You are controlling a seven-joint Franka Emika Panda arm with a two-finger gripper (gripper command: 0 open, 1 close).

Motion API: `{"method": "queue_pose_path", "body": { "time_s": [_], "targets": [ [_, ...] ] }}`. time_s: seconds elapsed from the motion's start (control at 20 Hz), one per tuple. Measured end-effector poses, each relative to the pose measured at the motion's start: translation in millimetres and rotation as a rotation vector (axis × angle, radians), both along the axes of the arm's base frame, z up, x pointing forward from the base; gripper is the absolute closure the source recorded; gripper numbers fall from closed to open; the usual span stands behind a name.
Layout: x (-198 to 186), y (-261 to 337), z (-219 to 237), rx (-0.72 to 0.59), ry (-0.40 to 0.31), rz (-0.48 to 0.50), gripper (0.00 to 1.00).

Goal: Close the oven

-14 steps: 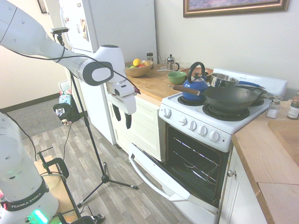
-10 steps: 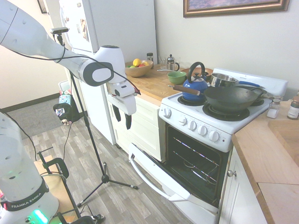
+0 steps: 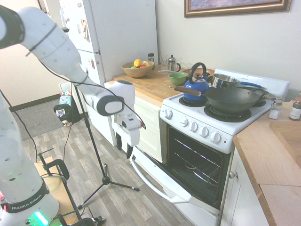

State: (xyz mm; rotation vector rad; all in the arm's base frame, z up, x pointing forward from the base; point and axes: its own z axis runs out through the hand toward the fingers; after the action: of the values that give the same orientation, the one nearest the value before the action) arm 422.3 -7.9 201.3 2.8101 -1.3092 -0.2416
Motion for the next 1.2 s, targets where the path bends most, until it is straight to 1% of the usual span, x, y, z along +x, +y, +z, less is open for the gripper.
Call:
{"method": "queue_pose_path", "body": {
  "time_s": [0.2, 0.4, 0.55, 0.8, 1.05, 1.2],
  "targets": [
    [11.2, -13.6, -51.3, 0.009, -0.015, -0.019, 0.00],
    [22.7, -16.1, -90.5, 0.027, -0.032, -0.003, 0.00],
    [28.4, -16.7, -111.4, 0.026, -0.075, 0.028, 0.00],
    [38.7, -12.8, -124.1, 0.032, -0.117, 0.055, 0.00],
    [47.5, -8.5, -124.3, 0.031, -0.142, 0.077, 0.00],
    [55.2, -4.3, -133.6, 0.027, -0.153, 0.087, 0.00]
  ]
}}
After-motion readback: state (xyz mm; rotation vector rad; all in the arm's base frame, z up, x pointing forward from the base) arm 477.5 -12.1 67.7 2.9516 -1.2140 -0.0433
